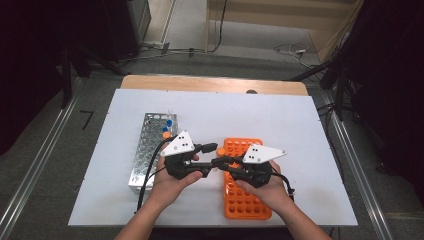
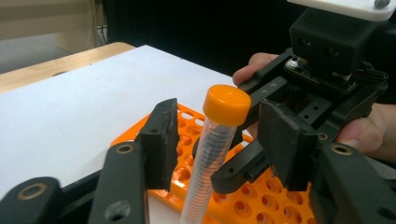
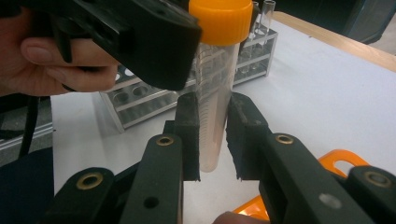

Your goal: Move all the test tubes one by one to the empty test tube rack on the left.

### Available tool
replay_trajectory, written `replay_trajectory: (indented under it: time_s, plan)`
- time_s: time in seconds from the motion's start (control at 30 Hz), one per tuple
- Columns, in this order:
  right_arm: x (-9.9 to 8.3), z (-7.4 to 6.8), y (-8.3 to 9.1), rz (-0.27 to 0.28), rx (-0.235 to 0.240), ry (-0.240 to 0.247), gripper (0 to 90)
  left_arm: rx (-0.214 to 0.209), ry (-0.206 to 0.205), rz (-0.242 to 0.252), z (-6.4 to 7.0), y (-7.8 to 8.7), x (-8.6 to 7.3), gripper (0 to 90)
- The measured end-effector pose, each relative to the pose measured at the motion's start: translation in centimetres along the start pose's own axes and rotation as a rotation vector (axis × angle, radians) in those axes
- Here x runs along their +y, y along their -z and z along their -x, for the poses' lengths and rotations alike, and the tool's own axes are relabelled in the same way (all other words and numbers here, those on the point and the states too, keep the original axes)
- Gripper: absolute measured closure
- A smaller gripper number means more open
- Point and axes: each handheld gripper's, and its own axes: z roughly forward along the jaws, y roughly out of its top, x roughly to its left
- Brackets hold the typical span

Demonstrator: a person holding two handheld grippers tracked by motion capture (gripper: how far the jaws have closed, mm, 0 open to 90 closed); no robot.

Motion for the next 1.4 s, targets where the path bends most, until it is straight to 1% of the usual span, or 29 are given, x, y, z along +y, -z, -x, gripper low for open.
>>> replay_trajectory:
  time_s: [0.2,0.27,0.4,0.63,0.73,0.8,0.97,1.0,1.07,1.1,1.17,1.2,1.3,1.4]
  plan:
    - [0.1,-0.2,0.0,0.003,0.017,0.008,72.7,-0.02,-0.007,-0.013,0.1,-0.3,-0.1,57.8]
    - [0.1,-0.2,0.0,0.001,0.023,0.007,72.7,-0.025,-0.011,-0.014,0.1,-0.3,-0.1,61.9]
    - [0.0,-0.3,-0.1,-0.004,0.034,0.009,72.7,-0.022,-0.017,-0.01,0.2,-0.2,-0.1,67.8]
    - [0.0,-0.2,-0.1,-0.005,0.044,-0.003,72.7,-0.015,-0.028,-0.008,0.2,-0.2,-0.1,69.8]
    - [0.0,-0.1,-0.1,-0.004,0.048,-0.005,72.7,-0.005,-0.038,-0.01,0.2,-0.2,-0.1,70.1]
    - [0.0,-0.1,-0.1,-0.004,0.049,-0.009,72.6,-0.002,-0.038,-0.009,0.2,-0.2,-0.1,70.2]
    - [-0.1,0.1,-0.1,-0.002,0.065,-0.03,71.7,0.001,-0.037,-0.01,0.1,-0.1,-0.1,70.5]
    - [-0.1,0.2,-0.1,-0.001,0.072,-0.034,70.4,0.006,-0.04,-0.008,0.2,-0.1,-0.1,70.5]
    - [-0.2,0.3,0.0,0.002,0.084,-0.042,64.6,0.011,-0.038,-0.004,0.1,0.0,-0.1,70.5]
    - [-0.2,0.3,0.0,0.005,0.087,-0.044,60.2,0.015,-0.037,-0.002,0.1,0.1,-0.1,70.5]
    - [-0.2,0.3,0.1,0.011,0.079,-0.041,49.1,0.023,-0.035,0.0,-0.1,0.2,-0.1,70.5]
    - [-0.1,0.3,0.2,0.013,0.079,-0.04,45.0,0.025,-0.032,0.004,-0.1,0.3,-0.1,70.5]
    - [-0.1,0.4,0.2,0.014,0.1,-0.048,30.2,0.034,-0.029,0.01,-0.2,0.5,0.0,70.5]
    - [0.0,0.5,0.3,0.005,0.115,-0.054,16.4,0.044,-0.028,0.013,-0.4,0.7,0.0,70.5]
